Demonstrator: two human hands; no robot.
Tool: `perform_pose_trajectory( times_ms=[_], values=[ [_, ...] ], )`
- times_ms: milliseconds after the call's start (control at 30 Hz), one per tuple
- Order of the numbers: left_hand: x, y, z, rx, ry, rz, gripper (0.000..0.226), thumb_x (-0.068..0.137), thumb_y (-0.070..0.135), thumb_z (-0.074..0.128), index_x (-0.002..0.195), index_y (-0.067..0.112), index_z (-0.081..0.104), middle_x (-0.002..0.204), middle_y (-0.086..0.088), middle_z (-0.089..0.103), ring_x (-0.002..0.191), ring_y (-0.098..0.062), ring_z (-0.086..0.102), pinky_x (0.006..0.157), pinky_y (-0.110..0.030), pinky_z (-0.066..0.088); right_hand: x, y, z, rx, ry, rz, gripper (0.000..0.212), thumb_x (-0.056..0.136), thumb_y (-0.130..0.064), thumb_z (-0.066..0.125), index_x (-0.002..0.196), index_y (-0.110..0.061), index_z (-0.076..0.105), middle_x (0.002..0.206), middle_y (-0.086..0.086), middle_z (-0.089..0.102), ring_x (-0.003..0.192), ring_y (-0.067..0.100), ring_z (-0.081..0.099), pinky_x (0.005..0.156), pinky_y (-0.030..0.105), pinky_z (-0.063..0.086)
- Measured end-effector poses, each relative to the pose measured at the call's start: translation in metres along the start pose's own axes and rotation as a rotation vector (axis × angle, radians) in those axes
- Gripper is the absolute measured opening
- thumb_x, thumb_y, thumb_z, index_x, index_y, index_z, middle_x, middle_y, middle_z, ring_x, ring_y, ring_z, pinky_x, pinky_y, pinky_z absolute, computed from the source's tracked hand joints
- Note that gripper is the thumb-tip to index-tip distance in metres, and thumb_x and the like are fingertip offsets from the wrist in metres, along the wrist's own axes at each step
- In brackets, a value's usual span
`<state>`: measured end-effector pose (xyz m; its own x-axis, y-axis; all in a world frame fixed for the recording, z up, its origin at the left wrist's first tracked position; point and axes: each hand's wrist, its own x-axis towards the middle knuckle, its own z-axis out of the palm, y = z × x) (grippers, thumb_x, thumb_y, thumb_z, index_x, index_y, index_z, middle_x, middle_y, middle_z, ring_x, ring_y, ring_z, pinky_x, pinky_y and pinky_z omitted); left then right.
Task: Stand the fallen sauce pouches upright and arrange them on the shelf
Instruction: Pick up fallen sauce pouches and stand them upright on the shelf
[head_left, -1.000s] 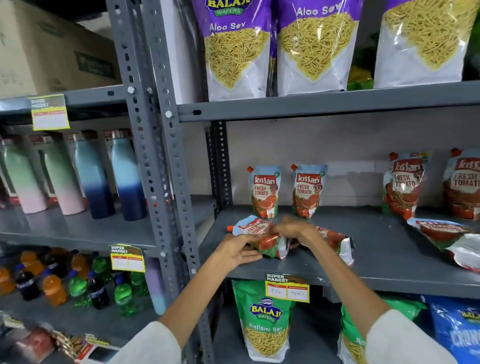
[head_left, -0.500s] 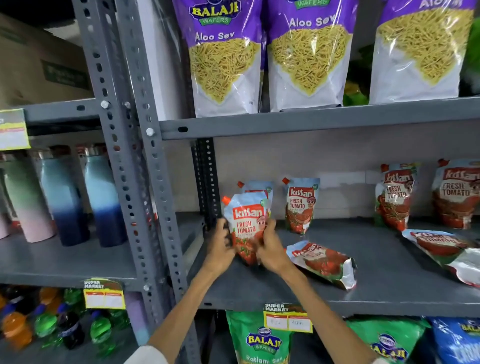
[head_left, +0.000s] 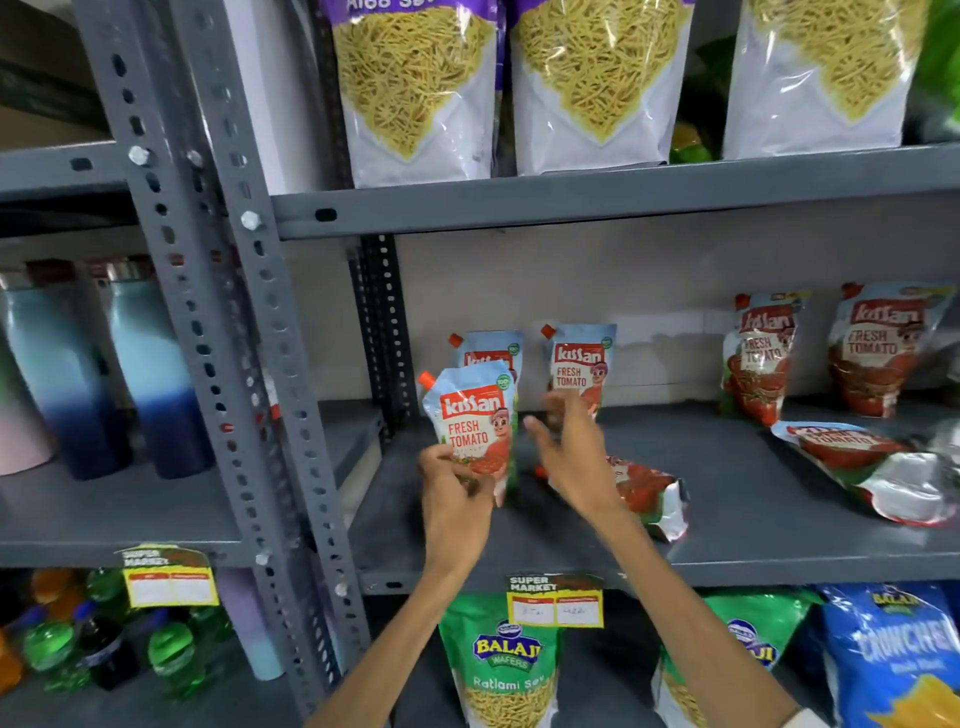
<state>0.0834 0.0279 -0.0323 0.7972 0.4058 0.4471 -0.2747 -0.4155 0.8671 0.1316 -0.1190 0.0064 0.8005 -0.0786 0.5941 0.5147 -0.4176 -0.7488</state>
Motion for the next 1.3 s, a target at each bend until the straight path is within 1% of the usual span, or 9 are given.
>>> perform_pose_trajectory(
  times_ms=[133,233,367,567,700,833,1067,1200,1300],
  values=[
    [-0.014,0.038,0.039,-0.39,-0.475,-0.596,0.038,0.088,0.023,0.07,0.119,0.007,0.055,0.097,-0.007,0.061,0.083,-0.018,0.061,0.055,-0.026,0.052,0.033,0.013,-0.061,-0.488,-0.129,0.193,0.027,0.093,-0.026,0.06,0.113,-0.008,0.06,0.119,0.016,0.063,0.11,0.034,0.061,0.094,0.042,0.053],
    [-0.012,0.061,0.052,-0.652,-0.709,-0.965,0.035,0.089,0.025,0.068,0.111,0.004,0.052,0.114,-0.024,0.053,0.109,-0.037,0.057,0.075,-0.049,0.057,0.033,0.027,-0.096,-0.714,-0.464,0.488,0.049,0.092,-0.049,0.053,0.116,-0.007,0.061,0.119,0.016,0.063,0.11,0.037,0.062,0.083,0.035,0.051],
    [-0.004,0.073,0.055,-0.683,-0.859,-1.031,0.036,0.091,0.031,0.063,0.102,-0.003,0.059,0.122,-0.03,0.057,0.12,-0.046,0.054,0.105,-0.058,0.046,0.02,0.034,-0.11,-0.546,-0.605,0.655,0.055,0.094,-0.058,0.047,0.112,-0.008,0.061,0.098,0.01,0.071,0.076,0.023,0.067,0.06,0.029,0.052],
    [-0.022,0.073,0.074,-0.384,-0.687,-0.686,0.024,0.082,0.012,0.078,0.102,0.01,0.065,0.096,-0.014,0.073,0.092,-0.029,0.072,0.084,-0.044,0.061,0.003,0.03,-0.104,-0.265,-0.518,0.568,0.025,0.101,-0.029,0.045,0.088,-0.017,0.063,0.116,0.01,0.07,0.081,0.015,0.065,0.07,0.025,0.051],
    [-0.008,0.079,0.077,-0.189,-0.476,-0.163,0.058,0.073,-0.004,0.079,0.123,0.021,0.062,0.112,0.004,0.073,0.113,-0.015,0.067,0.091,-0.033,0.057,0.001,0.026,-0.09,0.133,-0.217,0.387,0.012,0.102,-0.016,0.046,0.109,-0.006,0.043,0.122,0.01,0.061,0.102,0.016,0.061,0.085,0.031,0.054],
    [0.011,0.08,0.082,-0.043,-0.318,0.204,0.085,0.077,0.005,0.08,0.136,0.043,0.033,0.114,0.03,0.052,0.101,0.021,0.05,0.085,-0.002,0.041,0.009,0.02,-0.078,0.258,-0.099,0.259,0.014,0.102,-0.011,0.045,0.113,-0.009,0.037,0.119,0.005,0.059,0.11,0.018,0.06,0.096,0.041,0.055],
    [0.003,0.025,0.097,-0.03,-0.391,0.124,0.056,0.083,0.011,0.078,0.132,0.024,0.052,0.125,0.0,0.06,0.115,-0.021,0.061,0.097,-0.04,0.055,-0.009,0.057,-0.071,0.192,-0.086,0.225,0.014,0.104,-0.017,0.042,0.111,-0.01,0.032,0.114,0.0,0.059,0.111,0.024,0.063,0.09,0.048,0.058],
    [-0.003,0.026,0.102,-0.097,-0.386,0.065,0.064,0.08,-0.002,0.077,0.135,0.016,0.052,0.125,-0.007,0.064,0.115,-0.025,0.065,0.085,-0.027,0.06,-0.014,0.055,-0.078,0.224,-0.107,0.237,0.016,0.103,-0.018,0.043,0.112,-0.011,0.031,0.122,0.006,0.057,0.115,0.025,0.06,0.095,0.051,0.055],
    [-0.026,0.036,0.105,-0.05,-0.28,0.06,0.085,0.076,0.0,0.081,0.148,0.013,0.037,0.134,-0.01,0.055,0.122,-0.024,0.06,0.097,-0.037,0.056,-0.016,0.053,-0.089,0.197,-0.163,0.266,0.027,0.102,-0.021,0.048,0.119,-0.009,0.031,0.129,0.012,0.057,0.113,0.022,0.062,0.095,0.043,0.056]
  ],
)
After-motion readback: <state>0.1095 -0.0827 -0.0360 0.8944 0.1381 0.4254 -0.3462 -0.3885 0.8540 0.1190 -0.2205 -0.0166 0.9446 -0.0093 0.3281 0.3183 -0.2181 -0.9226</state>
